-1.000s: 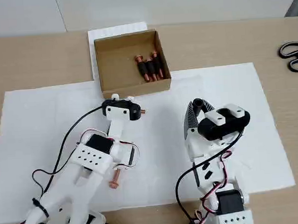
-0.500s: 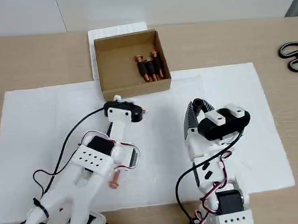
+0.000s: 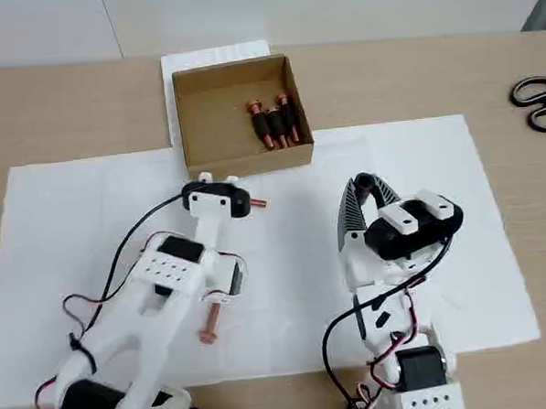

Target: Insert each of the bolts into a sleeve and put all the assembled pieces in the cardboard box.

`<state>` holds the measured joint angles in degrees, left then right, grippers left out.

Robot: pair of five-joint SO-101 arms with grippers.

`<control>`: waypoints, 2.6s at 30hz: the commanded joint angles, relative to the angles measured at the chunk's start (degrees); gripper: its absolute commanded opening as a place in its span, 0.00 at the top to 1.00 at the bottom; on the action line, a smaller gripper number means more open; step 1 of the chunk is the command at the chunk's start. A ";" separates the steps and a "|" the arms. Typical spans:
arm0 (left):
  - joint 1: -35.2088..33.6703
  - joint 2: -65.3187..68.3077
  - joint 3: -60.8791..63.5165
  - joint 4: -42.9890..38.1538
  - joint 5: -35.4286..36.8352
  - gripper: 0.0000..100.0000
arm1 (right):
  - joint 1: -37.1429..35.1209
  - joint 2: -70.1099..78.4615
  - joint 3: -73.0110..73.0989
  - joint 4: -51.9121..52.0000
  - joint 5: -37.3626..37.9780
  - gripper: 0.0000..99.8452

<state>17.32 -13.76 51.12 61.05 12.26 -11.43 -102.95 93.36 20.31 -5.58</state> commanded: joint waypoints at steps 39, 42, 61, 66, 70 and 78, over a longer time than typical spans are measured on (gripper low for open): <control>17.85 28.31 -79.25 39.30 -9.76 0.99 | 2.95 -0.84 2.20 -1.36 0.70 1.00; 17.85 28.48 -77.85 39.38 -9.23 0.99 | 3.03 -0.84 2.20 -1.36 0.70 1.00; 12.84 46.59 -84.26 36.48 -13.54 0.98 | 24.22 -0.48 3.08 2.15 1.67 1.00; 14.42 50.99 -90.59 37.36 -13.10 0.90 | 24.22 -0.84 3.08 4.88 1.67 1.00; 14.86 51.69 -92.53 38.77 -13.01 0.89 | 24.31 -0.84 3.08 4.88 1.76 1.00; 14.86 58.02 -91.30 36.04 -13.10 0.89 | 24.22 -0.84 2.90 4.88 1.85 1.00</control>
<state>31.74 43.82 -38.90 98.68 -0.84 12.22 -102.95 96.00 25.32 -4.26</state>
